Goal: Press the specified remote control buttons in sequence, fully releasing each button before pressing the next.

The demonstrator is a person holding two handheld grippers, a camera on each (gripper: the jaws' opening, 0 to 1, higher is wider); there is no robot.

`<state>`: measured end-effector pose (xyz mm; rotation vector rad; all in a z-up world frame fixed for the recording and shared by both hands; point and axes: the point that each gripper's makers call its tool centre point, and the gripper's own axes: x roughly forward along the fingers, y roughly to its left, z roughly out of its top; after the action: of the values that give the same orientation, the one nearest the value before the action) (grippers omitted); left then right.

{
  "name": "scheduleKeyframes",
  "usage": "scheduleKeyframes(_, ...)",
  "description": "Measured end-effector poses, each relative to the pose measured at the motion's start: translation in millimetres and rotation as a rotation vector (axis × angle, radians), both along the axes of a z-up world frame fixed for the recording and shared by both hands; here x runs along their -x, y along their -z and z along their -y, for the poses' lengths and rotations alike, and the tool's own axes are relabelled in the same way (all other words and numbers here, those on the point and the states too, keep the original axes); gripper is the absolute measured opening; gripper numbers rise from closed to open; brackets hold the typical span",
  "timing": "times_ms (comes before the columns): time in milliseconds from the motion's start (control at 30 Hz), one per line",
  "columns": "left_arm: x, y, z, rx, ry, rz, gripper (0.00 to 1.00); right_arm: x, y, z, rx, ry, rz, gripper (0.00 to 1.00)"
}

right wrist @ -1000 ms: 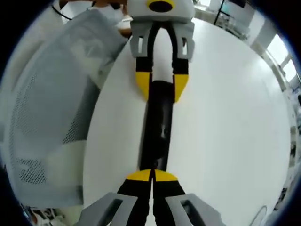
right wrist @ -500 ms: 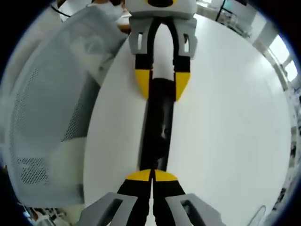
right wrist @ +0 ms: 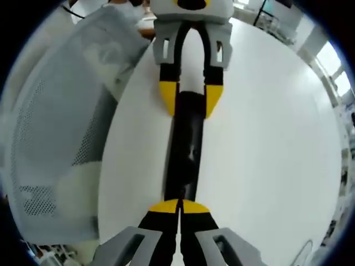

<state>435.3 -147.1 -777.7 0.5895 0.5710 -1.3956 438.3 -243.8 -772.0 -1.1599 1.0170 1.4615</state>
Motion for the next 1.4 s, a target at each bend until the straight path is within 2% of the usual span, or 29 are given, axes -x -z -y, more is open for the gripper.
scheduleKeyframes(167,0.4,-0.2,-0.1,-0.001,-0.001,-0.001,0.24,-2.1,-4.7,-1.0,-0.022,0.018,0.001,0.00)
scheduleKeyframes(667,-0.4,0.8,0.0,-0.002,-0.002,0.000,0.24,0.7,-12.9,-9.0,-0.028,-0.005,0.011,0.00)
scheduleKeyframes(1400,0.0,-0.3,-0.3,0.007,-0.002,0.000,0.24,3.4,-1.2,-14.9,0.005,-0.031,-0.007,0.00)
